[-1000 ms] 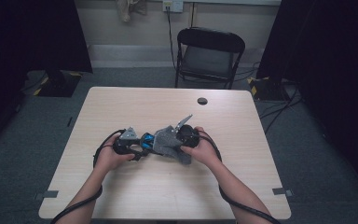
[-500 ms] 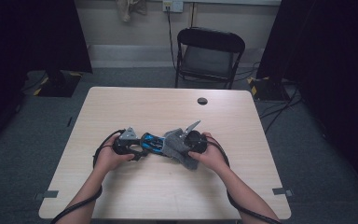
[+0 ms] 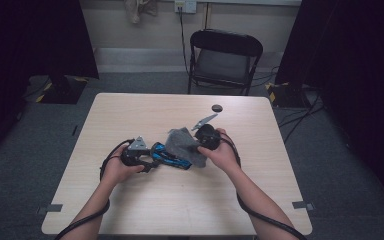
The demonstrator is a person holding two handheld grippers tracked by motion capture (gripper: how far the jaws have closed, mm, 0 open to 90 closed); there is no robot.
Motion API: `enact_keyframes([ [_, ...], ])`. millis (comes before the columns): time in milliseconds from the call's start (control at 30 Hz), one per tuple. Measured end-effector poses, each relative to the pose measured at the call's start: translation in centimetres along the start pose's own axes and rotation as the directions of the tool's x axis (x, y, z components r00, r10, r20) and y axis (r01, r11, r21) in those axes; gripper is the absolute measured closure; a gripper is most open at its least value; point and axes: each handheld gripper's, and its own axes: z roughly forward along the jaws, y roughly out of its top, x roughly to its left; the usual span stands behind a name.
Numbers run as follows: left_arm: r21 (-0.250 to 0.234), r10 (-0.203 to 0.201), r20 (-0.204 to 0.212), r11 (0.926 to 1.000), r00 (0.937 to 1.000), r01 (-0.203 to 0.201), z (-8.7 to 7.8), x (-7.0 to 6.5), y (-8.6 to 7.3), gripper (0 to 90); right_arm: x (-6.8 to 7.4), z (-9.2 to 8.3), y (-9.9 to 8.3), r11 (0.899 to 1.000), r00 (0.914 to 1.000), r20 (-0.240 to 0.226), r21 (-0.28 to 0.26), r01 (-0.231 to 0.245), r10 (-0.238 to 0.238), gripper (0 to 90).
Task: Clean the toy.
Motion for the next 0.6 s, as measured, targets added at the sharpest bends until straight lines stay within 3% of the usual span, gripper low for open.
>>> enact_keyframes([
  [67, 0.000, -0.002, 0.000, 1.0000, 1.0000, 0.002, 0.0, 0.0, 0.0, 38.2, 0.8, 1.2, 1.3, 1.000, 0.9997, 0.000, 0.007, 0.024, -0.024, 70.7],
  [200, -0.001, -0.003, 0.003, 1.0000, 1.0000, 0.003, 0.0, 0.0, 0.0, 38.1, 2.2, 3.6, 2.9, 1.000, 0.9989, -0.042, 0.016, 0.023, -0.022, 70.3],
  [300, -0.001, -0.003, 0.003, 1.0000, 1.0000, 0.003, 0.0, 0.1, 0.0, 38.1, 3.4, 4.7, 3.2, 0.995, 0.9956, -0.040, 0.052, 0.087, -0.085, 69.7],
  [367, -0.001, -0.004, 0.004, 1.0000, 1.0000, 0.004, 0.0, 0.1, 0.0, 38.1, 3.7, 4.7, 3.2, 0.993, 0.9938, -0.031, 0.052, 0.108, -0.106, 69.6],
  [600, 0.000, -0.002, 0.003, 1.0000, 1.0000, 0.002, 0.0, 0.1, 0.0, 38.2, 2.5, 3.2, 1.1, 0.993, 0.9954, -0.028, 0.075, 0.094, -0.092, 69.7],
])
